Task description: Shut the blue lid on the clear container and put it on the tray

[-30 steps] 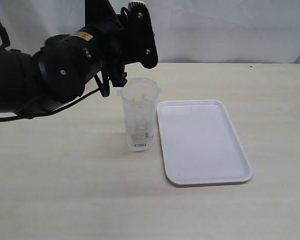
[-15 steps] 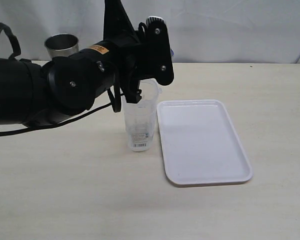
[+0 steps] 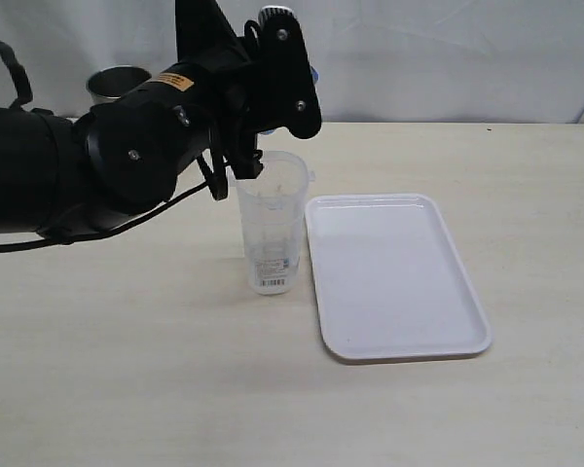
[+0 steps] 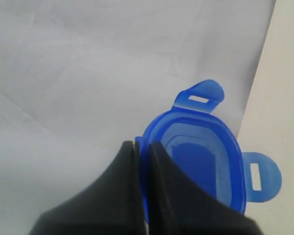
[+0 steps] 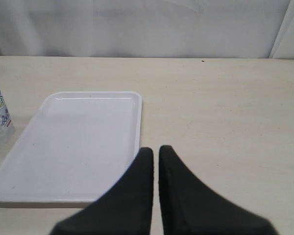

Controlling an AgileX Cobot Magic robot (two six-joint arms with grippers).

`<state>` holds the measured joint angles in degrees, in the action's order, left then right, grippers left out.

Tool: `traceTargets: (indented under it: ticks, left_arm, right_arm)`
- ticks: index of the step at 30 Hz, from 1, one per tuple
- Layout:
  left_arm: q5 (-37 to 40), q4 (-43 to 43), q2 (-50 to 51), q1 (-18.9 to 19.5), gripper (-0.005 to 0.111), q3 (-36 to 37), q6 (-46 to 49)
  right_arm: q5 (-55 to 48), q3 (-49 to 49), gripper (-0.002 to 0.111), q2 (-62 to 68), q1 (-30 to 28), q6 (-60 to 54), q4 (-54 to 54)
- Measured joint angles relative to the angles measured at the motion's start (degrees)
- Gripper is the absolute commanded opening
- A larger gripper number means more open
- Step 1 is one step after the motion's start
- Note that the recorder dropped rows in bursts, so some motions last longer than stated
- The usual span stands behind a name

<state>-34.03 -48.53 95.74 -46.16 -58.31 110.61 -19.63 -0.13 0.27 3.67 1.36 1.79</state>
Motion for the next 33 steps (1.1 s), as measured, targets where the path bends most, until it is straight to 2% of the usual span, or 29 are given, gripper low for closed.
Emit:
traceTargets:
  ticks: [3, 6, 11, 33]
  left_arm:
    - [0.84, 0.0, 0.98, 1.91, 0.0, 0.0, -1.01]
    - [1.4, -0.15, 1.22, 2.13, 0.0, 0.0, -2.4]
    - [10.12, -0.05, 1.22, 2.13, 0.0, 0.0, -2.52]
    - [6.07, 2.16, 1.22, 2.13, 0.0, 0.0, -2.42]
  right_arm:
    - [0.0, 0.0, 0.004, 0.0, 0.0, 0.0, 0.0]
    - [0.0, 0.0, 0.004, 0.0, 0.0, 0.0, 0.0]
    - [0.0, 0.0, 0.004, 0.0, 0.0, 0.0, 0.0]
    - [0.0, 0.0, 0.004, 0.0, 0.0, 0.0, 0.0]
